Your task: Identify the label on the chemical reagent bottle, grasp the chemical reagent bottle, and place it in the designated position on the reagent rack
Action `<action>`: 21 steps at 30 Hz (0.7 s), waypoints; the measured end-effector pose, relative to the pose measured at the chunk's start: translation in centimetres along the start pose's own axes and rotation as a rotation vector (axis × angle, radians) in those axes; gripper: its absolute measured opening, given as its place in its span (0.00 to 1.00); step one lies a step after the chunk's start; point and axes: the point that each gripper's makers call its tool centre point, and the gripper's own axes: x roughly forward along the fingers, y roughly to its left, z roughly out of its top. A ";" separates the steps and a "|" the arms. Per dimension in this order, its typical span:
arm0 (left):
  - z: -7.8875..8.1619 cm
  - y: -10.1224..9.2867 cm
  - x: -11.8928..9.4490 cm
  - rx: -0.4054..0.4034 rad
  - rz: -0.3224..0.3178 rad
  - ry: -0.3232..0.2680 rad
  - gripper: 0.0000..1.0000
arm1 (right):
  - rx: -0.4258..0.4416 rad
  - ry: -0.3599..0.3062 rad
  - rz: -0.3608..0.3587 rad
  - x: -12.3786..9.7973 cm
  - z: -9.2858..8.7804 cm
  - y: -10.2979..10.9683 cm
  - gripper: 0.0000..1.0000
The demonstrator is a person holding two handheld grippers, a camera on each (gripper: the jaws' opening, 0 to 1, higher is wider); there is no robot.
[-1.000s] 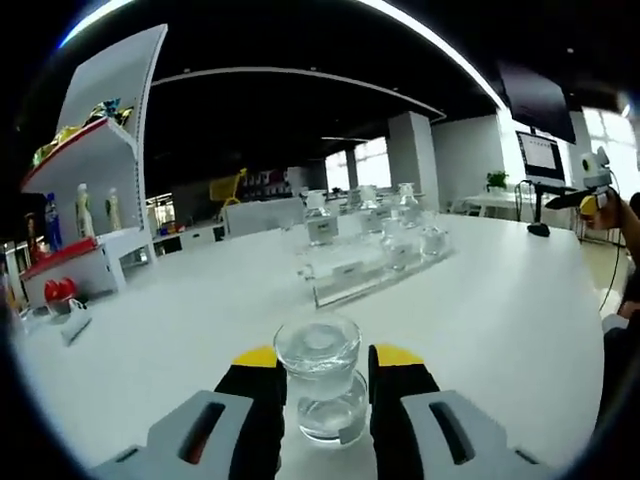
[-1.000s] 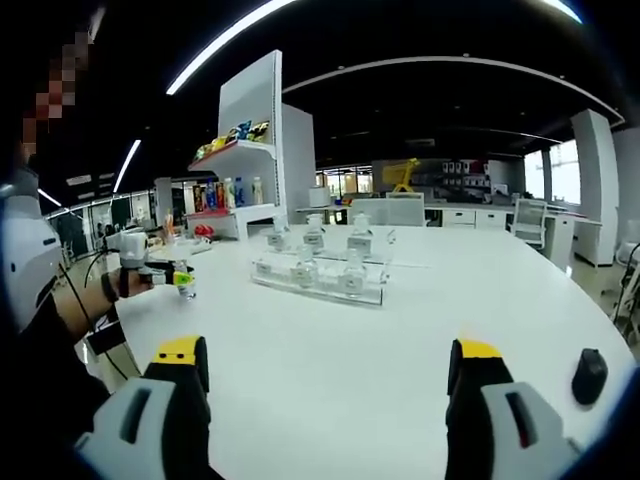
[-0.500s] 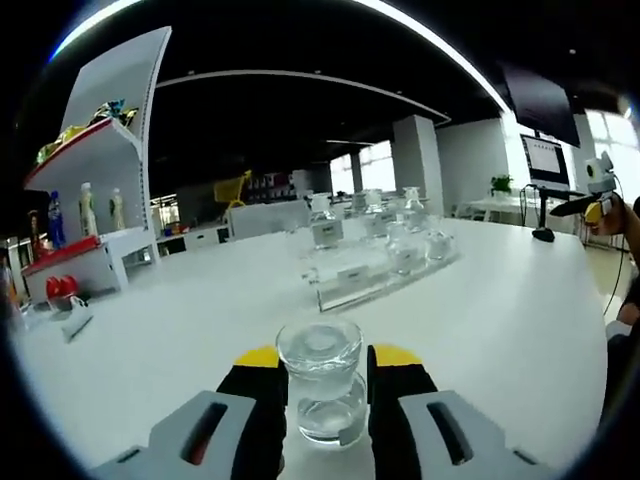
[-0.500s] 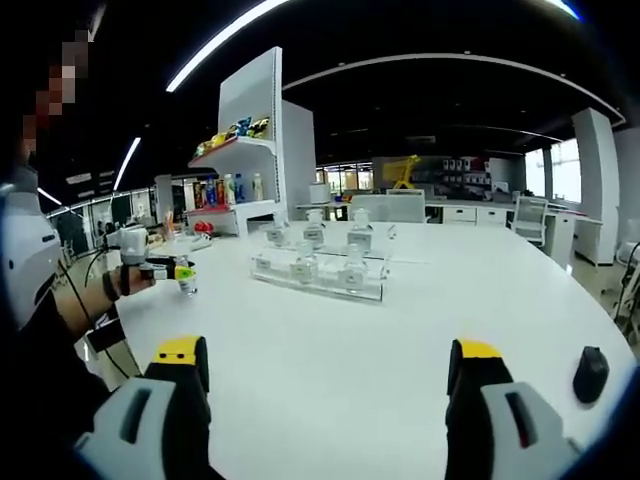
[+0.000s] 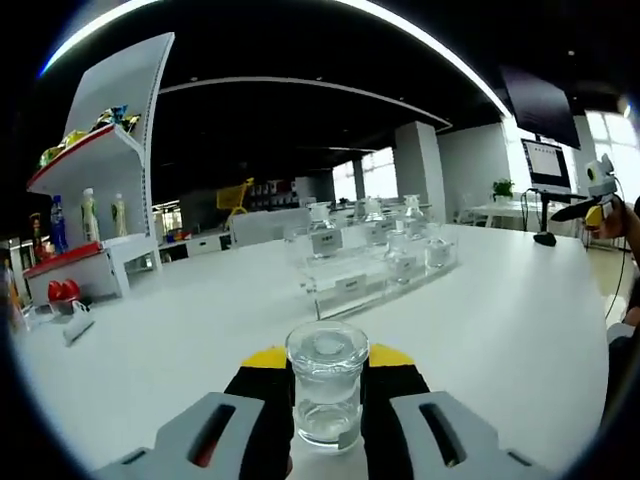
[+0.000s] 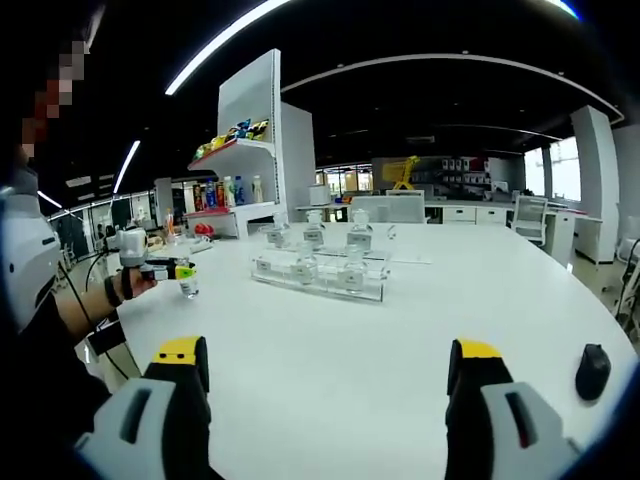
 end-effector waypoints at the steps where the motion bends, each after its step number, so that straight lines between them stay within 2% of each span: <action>1: 0.1 -0.4 0.0 -0.020 -0.019 -0.005 0.25 | 0.001 0.000 0.000 0.0 0.0 0.0 0.96; 6: 1.7 -1.4 -0.8 -0.047 -0.053 -0.025 0.25 | 0.001 0.001 -0.004 -0.2 -0.2 -0.2 0.96; 16: 5.5 -3.0 -2.8 0.013 -0.083 0.008 0.25 | 0.000 -0.008 -0.006 0.0 0.2 -0.4 0.96; 19: 7.8 -4.3 -2.9 -0.078 -0.180 -0.024 0.25 | -0.002 -0.009 0.002 0.1 0.3 -0.1 0.96; 21: 9.1 -4.4 -2.7 -0.059 -0.188 -0.040 0.25 | -0.006 -0.007 0.007 0.2 0.3 0.1 0.96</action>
